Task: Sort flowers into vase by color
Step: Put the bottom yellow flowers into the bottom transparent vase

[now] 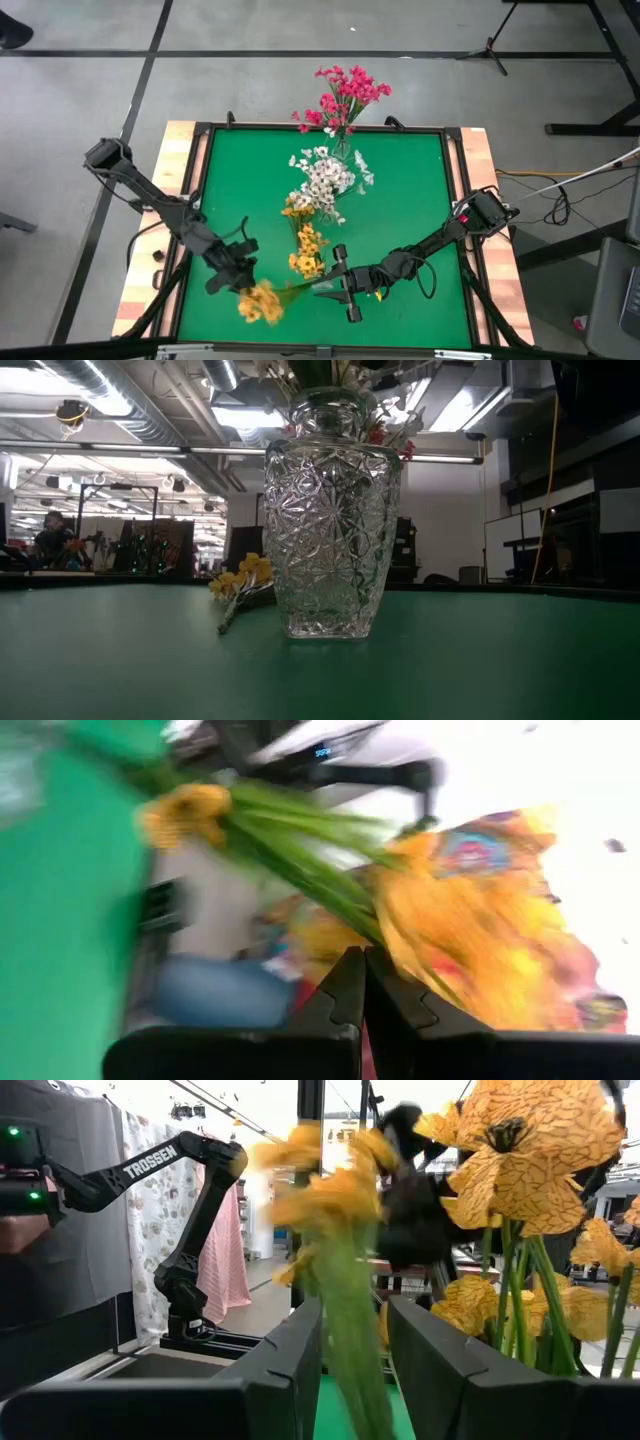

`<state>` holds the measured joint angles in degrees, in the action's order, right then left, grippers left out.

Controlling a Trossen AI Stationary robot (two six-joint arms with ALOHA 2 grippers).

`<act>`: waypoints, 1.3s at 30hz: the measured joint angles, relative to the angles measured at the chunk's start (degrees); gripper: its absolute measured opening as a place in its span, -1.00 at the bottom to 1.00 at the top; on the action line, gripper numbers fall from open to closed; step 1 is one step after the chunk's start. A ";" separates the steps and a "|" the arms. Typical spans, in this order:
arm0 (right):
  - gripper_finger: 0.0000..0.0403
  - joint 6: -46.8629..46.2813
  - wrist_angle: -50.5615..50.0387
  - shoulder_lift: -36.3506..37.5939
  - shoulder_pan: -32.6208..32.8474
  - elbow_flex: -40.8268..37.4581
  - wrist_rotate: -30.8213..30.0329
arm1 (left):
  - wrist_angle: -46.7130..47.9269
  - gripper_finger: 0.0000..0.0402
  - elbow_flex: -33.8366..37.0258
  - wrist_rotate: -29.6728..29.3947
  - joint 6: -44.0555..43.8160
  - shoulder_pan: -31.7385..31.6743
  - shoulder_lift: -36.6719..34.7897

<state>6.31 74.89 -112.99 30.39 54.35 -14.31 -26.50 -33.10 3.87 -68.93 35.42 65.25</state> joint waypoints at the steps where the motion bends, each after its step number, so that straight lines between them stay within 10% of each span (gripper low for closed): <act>1: -0.42 -0.02 -0.02 0.00 0.00 0.00 -0.01 | -2.69 -1.00 0.00 0.47 0.00 -0.30 -0.01; 11: -0.42 0.17 0.01 0.00 0.02 0.00 0.00 | -8.98 -1.00 0.00 1.97 3.51 -6.28 -0.07; 20: -0.42 1.45 1.58 0.19 1.71 0.00 -0.22 | 1.27 -1.00 0.00 15.42 3.53 -9.74 -1.87; 28: -0.42 1.55 1.19 0.22 2.75 0.00 -1.33 | 34.40 -1.00 0.00 7.80 1.64 -5.00 -5.74; 39: -0.42 1.53 1.23 0.24 2.73 0.00 -1.69 | 20.68 -1.00 -0.04 -2.61 -2.96 7.19 2.72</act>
<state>7.84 76.12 -112.75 33.12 54.35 -15.99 -5.82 -33.15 1.26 -71.88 42.61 67.97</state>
